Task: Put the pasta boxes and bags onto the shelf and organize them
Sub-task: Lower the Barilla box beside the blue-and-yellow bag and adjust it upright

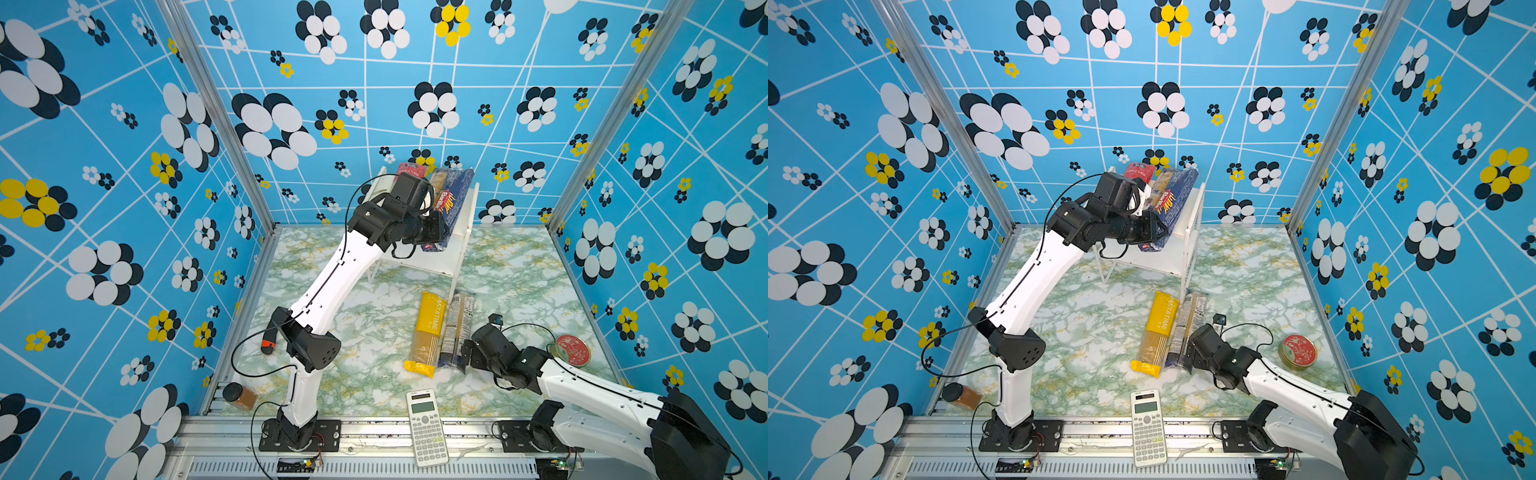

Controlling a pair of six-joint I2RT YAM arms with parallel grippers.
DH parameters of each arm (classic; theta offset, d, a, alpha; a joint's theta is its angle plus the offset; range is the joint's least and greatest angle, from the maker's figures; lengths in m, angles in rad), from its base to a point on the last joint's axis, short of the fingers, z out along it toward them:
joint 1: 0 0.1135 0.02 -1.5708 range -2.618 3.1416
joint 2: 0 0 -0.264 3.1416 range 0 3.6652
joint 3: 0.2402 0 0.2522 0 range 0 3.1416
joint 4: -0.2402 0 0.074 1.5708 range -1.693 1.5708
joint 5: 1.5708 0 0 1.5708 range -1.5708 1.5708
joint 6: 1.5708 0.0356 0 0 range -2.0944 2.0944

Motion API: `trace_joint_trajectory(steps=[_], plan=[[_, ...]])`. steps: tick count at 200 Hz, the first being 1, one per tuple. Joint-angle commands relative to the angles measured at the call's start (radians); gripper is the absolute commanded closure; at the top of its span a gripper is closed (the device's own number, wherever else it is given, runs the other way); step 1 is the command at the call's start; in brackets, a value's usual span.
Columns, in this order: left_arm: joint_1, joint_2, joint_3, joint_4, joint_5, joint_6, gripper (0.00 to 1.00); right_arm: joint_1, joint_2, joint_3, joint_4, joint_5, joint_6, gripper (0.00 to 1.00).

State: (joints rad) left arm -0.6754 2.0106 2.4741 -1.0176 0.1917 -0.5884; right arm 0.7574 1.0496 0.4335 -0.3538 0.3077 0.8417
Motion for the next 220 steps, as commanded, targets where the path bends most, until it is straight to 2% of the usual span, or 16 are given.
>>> trace_joint_trajectory(steps=[1,74,93,110,128,220], plan=[[0.045,0.022,0.058,0.037,-0.121,0.022,0.99,-0.009,-0.009,-0.013,0.005,-0.002,-0.010,0.01],[0.047,0.047,0.077,0.042,-0.138,0.043,0.96,-0.015,-0.007,-0.021,0.012,-0.008,-0.010,0.01],[0.037,0.051,0.076,0.057,-0.164,0.062,0.88,-0.016,-0.003,-0.023,0.016,-0.009,-0.010,0.01],[0.029,0.059,0.075,0.071,-0.191,0.076,0.86,-0.017,-0.002,-0.026,0.018,-0.011,-0.010,0.01],[0.022,0.071,0.074,0.088,-0.208,0.077,0.79,-0.017,-0.003,-0.029,0.019,-0.013,-0.009,0.01],[-0.005,0.104,0.072,0.190,-0.235,0.064,0.76,-0.021,-0.041,-0.065,0.017,-0.013,0.000,0.01]])
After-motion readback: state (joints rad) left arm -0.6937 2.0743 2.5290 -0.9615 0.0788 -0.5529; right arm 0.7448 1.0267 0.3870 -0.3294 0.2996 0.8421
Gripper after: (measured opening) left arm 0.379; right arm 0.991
